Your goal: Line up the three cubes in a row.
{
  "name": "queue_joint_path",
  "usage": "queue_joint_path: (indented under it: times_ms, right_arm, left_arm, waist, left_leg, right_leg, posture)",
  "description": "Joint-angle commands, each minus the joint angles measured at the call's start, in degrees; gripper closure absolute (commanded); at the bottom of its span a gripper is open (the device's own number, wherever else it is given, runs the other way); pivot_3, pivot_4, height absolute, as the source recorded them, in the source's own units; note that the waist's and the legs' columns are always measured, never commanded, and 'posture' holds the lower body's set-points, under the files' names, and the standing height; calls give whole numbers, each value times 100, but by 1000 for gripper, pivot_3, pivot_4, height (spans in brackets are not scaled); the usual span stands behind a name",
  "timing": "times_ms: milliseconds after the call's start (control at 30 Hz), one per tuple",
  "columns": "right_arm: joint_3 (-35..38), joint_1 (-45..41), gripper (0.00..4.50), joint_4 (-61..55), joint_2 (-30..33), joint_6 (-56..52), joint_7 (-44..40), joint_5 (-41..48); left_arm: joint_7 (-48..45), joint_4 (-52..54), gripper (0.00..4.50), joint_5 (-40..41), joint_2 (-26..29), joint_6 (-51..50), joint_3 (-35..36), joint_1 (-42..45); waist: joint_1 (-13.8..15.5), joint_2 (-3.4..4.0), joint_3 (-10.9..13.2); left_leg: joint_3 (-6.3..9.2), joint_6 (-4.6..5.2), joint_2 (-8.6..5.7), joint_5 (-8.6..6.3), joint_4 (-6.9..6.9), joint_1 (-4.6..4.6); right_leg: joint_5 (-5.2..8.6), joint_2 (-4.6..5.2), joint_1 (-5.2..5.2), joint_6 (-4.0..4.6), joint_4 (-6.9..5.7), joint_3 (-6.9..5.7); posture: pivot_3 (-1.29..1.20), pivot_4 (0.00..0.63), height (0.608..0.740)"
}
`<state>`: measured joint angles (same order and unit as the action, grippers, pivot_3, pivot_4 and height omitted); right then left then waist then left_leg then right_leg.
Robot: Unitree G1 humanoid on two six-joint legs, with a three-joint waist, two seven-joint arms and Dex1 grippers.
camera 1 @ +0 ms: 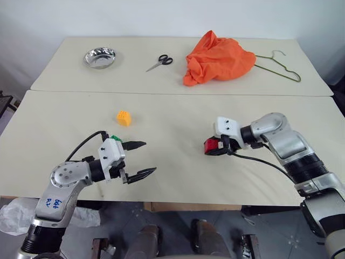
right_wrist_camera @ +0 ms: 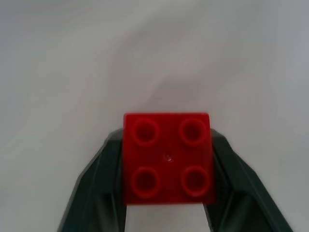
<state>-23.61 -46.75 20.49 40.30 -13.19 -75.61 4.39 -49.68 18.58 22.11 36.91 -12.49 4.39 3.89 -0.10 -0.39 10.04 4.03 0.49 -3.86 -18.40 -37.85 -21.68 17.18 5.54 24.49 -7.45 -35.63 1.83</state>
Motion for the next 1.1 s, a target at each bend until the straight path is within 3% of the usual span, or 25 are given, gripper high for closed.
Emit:
queue_joint_path:
  times_ms: [33, 300, 467, 600, 900, 1100]
  right_arm:
    - [-7, 8, 2977, 54, 24, 136, -213, -175]
    - [37, 78, 2977, 41, -22, 166, -207, -344]
    - [742, 160, 1324, -576, -85, -283, -105, 310]
    - [1454, 687, 20, -889, 72, 511, -267, 842]
    - [3118, 1978, 20, -1199, -140, 1276, -777, 2614]
    - [3311, 2611, 20, -660, -374, 2210, -945, 2469]
  left_arm:
    - [168, 362, 0, 24, 53, -23, 246, -179]
    - [269, 391, 0, -6, 29, -10, 249, -245]
    - [296, 509, 0, 382, -61, -120, 491, -392]
    - [483, 442, 0, 397, -252, 222, 1011, -833]
    - [552, 285, 0, 1097, -988, 608, 2685, -2796]
    - [802, -987, 0, 941, -1293, 1133, 3350, -3062]
  waist:
    - [-3, 0, 0]
    - [3, 0, 0]
    - [1, 0, 0]
    - [-5, 0, 0]
    - [-23, 0, 0]
    - [47, 0, 0]
  left_leg:
    - [0, 0, 0, 0, 0, 0]
    - [1, -5, 2, -3, -8, 1]
    - [0, -6, 4, -3, -8, 1]
    - [0, -7, 6, -5, -2, -1]
    - [-10, 0, 14, -13, -5, 4]
    - [7, -1, 28, -24, -4, 52]
  right_leg:
    - [0, 0, 0, 0, -1, 0]
    - [0, -2, -2, 1, -2, -1]
    - [1, -3, 1, 1, -3, -1]
    - [1, -4, 2, 1, -4, -1]
    - [1, -7, -8, 1, 4, 6]
    - [5, -12, -68, 9, 25, 2]
  posture:
    - [0, 150, 740]
    - [0, 150, 740]
    - [0, 150, 740]
    - [0, 150, 740]
    - [0, 150, 740]
    - [0, 150, 740]
